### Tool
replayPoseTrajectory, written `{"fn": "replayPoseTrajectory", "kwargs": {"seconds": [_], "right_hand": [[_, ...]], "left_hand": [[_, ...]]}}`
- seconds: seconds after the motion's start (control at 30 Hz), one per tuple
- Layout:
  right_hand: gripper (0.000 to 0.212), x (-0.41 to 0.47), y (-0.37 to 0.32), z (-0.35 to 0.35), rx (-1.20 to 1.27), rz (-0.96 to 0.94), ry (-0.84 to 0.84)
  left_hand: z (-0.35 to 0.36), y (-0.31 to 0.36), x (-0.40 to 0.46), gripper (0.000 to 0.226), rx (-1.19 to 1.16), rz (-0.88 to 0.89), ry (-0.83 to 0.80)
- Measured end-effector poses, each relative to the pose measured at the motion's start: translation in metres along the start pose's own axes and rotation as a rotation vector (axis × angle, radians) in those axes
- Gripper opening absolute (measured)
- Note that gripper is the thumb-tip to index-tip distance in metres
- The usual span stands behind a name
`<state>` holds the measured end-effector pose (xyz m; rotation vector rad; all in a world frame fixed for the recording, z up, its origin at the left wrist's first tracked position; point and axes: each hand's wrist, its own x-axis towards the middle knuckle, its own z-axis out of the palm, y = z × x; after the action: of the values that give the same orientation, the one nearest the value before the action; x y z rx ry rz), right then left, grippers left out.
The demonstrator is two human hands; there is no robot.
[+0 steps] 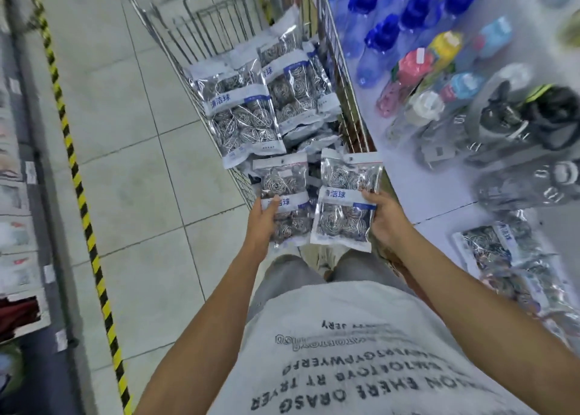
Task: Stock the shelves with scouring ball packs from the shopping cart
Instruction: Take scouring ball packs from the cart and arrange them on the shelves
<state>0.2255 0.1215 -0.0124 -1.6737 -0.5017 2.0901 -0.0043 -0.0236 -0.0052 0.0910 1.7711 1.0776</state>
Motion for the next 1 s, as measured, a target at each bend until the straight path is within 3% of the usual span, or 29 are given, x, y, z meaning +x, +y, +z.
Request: {"fn": "replayPoseTrajectory", "kwargs": {"seconds": [0.07, 0.13, 0.37, 0.43, 0.53, 0.6, 0.67, 0.73, 0.87, 1.0], "right_hand": [[0.028, -0.017, -0.004, -0.008, 0.049, -0.047, 0.006], [0.013, -0.037, -0.004, -0.013, 0.065, -0.094, 0.029], [0.006, -0.09, 0.035, -0.038, 0.15, -0.167, 0.246], [0.022, -0.104, 0.057, -0.049, 0.161, -0.219, 0.258], [0.048, -0.13, 0.088, -0.067, 0.17, -0.265, 0.32], [0.047, -0.148, 0.109, -0.082, 0.248, -0.28, 0.383], [0.038, -0.167, 0.129, -0.098, 0.345, -0.3, 0.46], [0.043, -0.186, 0.146, -0.113, 0.42, -0.311, 0.51], [0.054, -0.22, 0.176, -0.144, 0.517, -0.319, 0.569], [0.057, -0.249, 0.209, -0.182, 0.656, -0.291, 0.619]], "left_hand": [[-0.001, 0.004, -0.01, 0.021, -0.028, 0.018, -0.044], [-0.001, 0.007, -0.02, 0.017, -0.029, 0.038, -0.091], [0.006, 0.01, -0.032, 0.077, 0.125, 0.079, -0.35], [0.008, 0.005, -0.034, 0.092, 0.195, 0.064, -0.398], [0.015, -0.002, -0.039, 0.075, 0.24, 0.064, -0.501], [0.023, -0.006, -0.048, 0.076, 0.28, 0.069, -0.582], [0.035, -0.01, -0.061, 0.108, 0.352, 0.073, -0.629], [0.049, -0.016, -0.073, 0.131, 0.421, 0.082, -0.709], [0.082, -0.031, -0.101, 0.108, 0.526, 0.069, -0.82], [0.12, -0.054, -0.141, 0.114, 0.618, 0.101, -0.917]]}}
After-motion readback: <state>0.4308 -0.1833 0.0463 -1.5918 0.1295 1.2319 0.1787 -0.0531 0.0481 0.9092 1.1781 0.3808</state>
